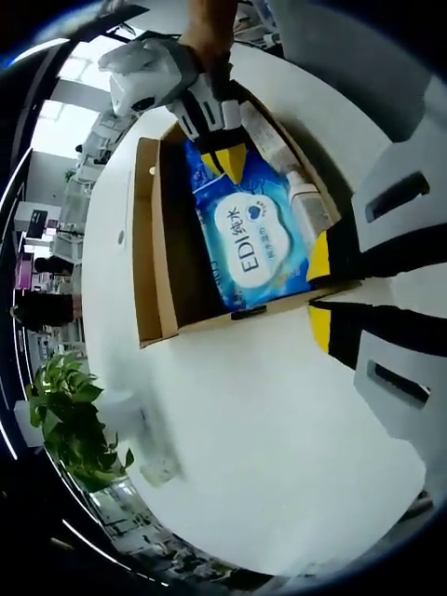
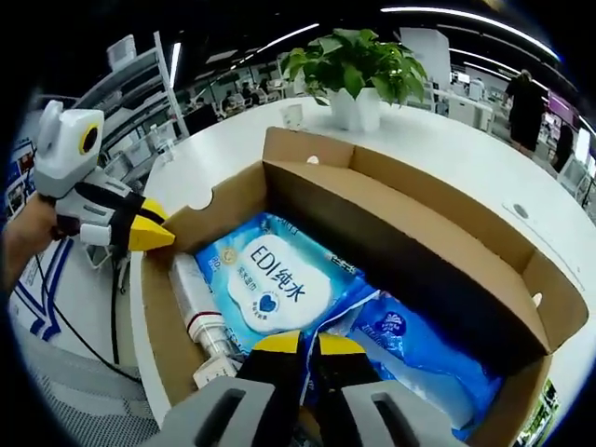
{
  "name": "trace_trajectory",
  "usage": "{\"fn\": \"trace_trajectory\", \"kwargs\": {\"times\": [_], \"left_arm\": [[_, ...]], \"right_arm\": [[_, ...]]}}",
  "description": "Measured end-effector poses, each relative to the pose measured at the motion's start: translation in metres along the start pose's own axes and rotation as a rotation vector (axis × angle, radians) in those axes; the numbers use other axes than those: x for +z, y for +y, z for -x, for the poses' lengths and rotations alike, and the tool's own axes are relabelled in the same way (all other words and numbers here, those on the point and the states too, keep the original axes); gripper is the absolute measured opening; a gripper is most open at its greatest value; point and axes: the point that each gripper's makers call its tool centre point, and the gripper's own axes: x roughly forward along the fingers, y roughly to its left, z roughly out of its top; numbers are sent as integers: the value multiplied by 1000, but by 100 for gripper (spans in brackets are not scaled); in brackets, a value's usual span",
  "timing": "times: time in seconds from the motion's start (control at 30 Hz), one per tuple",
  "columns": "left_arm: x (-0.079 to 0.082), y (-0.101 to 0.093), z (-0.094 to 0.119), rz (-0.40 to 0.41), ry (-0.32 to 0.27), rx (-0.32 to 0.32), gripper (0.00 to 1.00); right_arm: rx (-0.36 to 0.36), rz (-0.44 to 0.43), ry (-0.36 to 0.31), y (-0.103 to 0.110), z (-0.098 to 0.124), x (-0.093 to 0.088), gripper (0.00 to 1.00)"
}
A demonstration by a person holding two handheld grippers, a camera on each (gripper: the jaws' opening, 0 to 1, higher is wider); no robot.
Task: Operate the shoe box by opening the lid, removing the specified soft item, and placing it in the target area until the item is outside and the box remains undamaged.
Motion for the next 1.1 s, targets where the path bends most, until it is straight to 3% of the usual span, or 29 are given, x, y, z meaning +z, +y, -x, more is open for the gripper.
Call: {"fn": "trace_trajectory", "kwargs": {"times": [0.77,1.1], "left_arm": [[0,0,0,-6,6,6,5],[-2,0,0,-12,16,7,6]], "right_arm": [[4,-24,-112,-4,25,28,0],[-11,-30,-133,-13,36,31,0]]}}
